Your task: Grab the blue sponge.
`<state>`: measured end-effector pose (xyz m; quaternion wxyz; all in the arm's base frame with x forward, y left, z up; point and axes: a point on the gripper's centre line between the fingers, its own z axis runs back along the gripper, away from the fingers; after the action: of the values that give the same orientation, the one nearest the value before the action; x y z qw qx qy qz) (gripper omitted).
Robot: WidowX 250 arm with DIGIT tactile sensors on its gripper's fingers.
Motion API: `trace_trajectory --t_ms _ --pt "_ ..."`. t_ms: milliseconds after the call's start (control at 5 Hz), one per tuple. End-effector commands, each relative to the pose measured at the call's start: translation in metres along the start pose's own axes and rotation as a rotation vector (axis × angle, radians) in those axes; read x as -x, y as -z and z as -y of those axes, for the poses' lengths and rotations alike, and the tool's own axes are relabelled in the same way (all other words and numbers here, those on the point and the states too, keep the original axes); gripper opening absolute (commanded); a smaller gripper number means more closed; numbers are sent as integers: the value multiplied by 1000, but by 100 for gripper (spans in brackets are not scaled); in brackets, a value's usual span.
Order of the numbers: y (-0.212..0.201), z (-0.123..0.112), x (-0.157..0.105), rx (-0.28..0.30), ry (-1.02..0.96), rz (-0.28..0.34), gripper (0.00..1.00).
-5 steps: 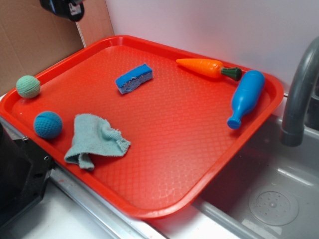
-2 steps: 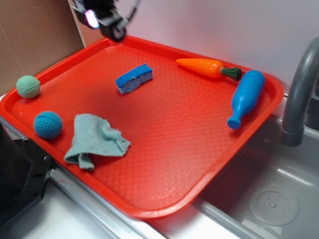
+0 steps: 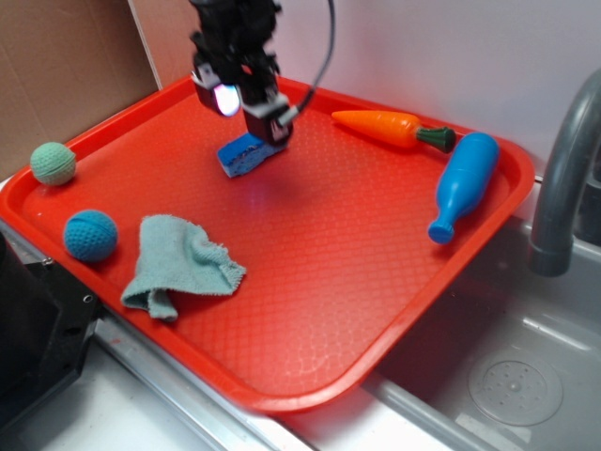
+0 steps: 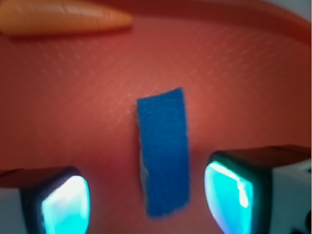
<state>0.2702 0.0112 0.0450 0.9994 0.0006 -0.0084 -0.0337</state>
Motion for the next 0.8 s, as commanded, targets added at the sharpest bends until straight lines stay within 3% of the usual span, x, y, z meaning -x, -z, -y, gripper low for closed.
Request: trace_trajectory --t_ms 0,200,400,600 --pt "19 -10 -8 -8 3 -7 100" --pt "28 -8 -7 -29 -11 -37 90" --pt "18 -10 -2 -43 -45 -23 0" --pt "-12 -17 12 -66 -91 39 0"
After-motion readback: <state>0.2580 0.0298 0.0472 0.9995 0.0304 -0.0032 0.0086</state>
